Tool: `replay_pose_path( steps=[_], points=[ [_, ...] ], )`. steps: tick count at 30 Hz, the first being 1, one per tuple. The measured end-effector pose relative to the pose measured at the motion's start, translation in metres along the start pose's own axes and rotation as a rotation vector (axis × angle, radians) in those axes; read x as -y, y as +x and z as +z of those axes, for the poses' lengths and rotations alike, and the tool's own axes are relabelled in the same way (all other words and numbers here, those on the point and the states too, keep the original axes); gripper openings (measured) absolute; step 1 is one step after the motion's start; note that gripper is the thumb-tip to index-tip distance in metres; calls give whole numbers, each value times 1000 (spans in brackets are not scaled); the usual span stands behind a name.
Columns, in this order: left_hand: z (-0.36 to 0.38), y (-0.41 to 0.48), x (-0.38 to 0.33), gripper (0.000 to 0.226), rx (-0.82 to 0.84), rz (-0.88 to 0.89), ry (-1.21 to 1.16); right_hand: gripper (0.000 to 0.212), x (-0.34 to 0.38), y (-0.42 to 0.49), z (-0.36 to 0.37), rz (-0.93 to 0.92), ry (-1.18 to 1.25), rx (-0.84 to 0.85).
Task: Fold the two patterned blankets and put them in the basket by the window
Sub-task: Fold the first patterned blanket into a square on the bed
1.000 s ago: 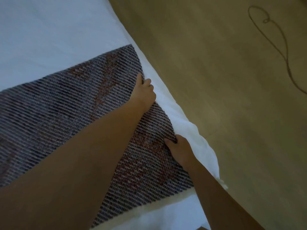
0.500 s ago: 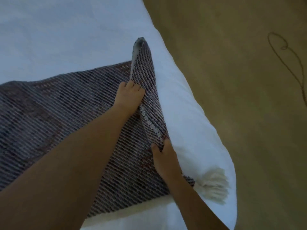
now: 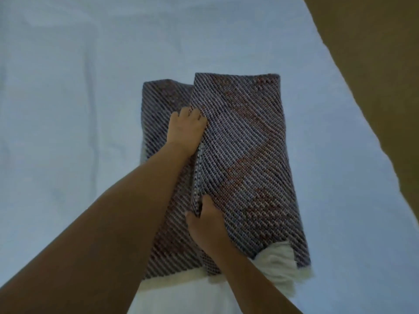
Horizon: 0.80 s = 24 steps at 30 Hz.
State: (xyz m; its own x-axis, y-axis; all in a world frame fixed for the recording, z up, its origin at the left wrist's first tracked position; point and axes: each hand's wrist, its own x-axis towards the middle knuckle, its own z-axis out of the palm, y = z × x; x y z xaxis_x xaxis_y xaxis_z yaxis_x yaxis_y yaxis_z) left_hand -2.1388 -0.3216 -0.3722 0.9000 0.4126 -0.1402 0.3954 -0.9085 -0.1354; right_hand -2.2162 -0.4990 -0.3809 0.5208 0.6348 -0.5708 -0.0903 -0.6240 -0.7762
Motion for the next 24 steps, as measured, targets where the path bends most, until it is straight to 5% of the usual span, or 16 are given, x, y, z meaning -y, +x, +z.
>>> replay_pose_path(
  steps=[11,15,20,24],
  points=[
    [59,-69,137,26,39,-52,-176,13,27,12,137,-38,-197,5],
    [82,-87,147,48,193,-39,-502,27,16,12,142,33,-263,-13],
    [94,-116,130,50,-39,-288,-954,56,-3,-6,142,57,-621,23],
    [96,-148,104,36,-112,-499,-1256,43,-15,-23,141,109,-884,164]
  ],
)
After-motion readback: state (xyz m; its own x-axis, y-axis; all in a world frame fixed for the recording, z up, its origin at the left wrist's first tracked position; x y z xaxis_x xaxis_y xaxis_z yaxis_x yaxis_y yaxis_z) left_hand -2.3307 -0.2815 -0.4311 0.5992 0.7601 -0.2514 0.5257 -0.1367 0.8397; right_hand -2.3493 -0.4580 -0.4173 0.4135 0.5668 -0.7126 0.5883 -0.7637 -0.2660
